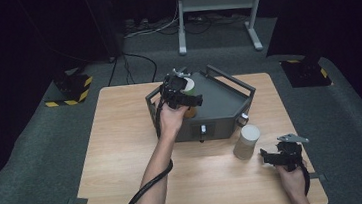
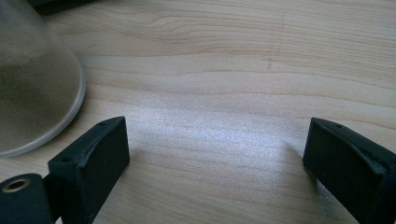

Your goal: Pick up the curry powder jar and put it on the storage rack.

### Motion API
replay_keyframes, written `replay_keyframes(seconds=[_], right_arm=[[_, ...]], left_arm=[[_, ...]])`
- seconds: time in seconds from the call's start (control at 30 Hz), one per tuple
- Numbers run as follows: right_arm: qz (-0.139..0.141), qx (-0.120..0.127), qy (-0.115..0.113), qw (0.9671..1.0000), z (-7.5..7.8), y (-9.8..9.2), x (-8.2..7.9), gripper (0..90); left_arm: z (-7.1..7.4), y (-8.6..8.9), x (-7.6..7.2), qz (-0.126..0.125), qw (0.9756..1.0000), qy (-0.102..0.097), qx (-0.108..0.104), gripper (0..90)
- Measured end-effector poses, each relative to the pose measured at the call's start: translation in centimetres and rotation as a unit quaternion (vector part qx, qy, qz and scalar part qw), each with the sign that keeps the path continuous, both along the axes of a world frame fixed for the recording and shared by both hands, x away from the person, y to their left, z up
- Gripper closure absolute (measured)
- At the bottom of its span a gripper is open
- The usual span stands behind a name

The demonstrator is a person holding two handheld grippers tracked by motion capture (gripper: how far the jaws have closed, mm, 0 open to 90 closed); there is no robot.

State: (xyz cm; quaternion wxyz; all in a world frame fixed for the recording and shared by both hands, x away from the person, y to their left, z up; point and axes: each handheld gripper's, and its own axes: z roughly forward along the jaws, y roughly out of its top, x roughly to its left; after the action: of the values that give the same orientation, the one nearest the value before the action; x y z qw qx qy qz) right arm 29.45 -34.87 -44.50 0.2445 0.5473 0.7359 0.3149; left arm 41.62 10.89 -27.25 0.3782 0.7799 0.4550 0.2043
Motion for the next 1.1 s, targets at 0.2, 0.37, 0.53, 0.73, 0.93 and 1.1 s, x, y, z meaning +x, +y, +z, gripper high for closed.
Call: replay_keyframes(seconds=[0.2,0.37,0.53,0.73,0.93,1.1], right_arm=[[0.0,0.0,0.0,1.0,0.0,0.0,0.0,6.4],[0.0,0.0,0.0,1.0,0.0,0.0,0.0,6.4],[0.0,0.0,0.0,1.0,0.0,0.0,0.0,6.4],[0.0,0.0,0.0,1.0,0.0,0.0,0.0,6.4],[0.0,0.0,0.0,1.0,0.0,0.0,0.0,6.4],[-0.001,0.0,0.0,1.0,0.0,0.0,0.0,6.4]], left_arm=[[-0.1,0.4,-1.0,0.0,0.9999,-0.01,0.001,1.8],[-0.4,0.5,-1.8,-0.003,0.9998,-0.017,0.014,1.5],[-0.7,1.2,-2.4,-0.005,0.9998,-0.018,0.007,1.5],[-1.4,2.7,-3.4,-0.004,0.9998,-0.018,-0.009,1.2],[-2.2,4.1,-4.8,-0.001,0.9997,-0.022,-0.012,1.4],[-2.9,4.7,-5.9,-0.004,0.9996,-0.027,-0.009,1.6]])
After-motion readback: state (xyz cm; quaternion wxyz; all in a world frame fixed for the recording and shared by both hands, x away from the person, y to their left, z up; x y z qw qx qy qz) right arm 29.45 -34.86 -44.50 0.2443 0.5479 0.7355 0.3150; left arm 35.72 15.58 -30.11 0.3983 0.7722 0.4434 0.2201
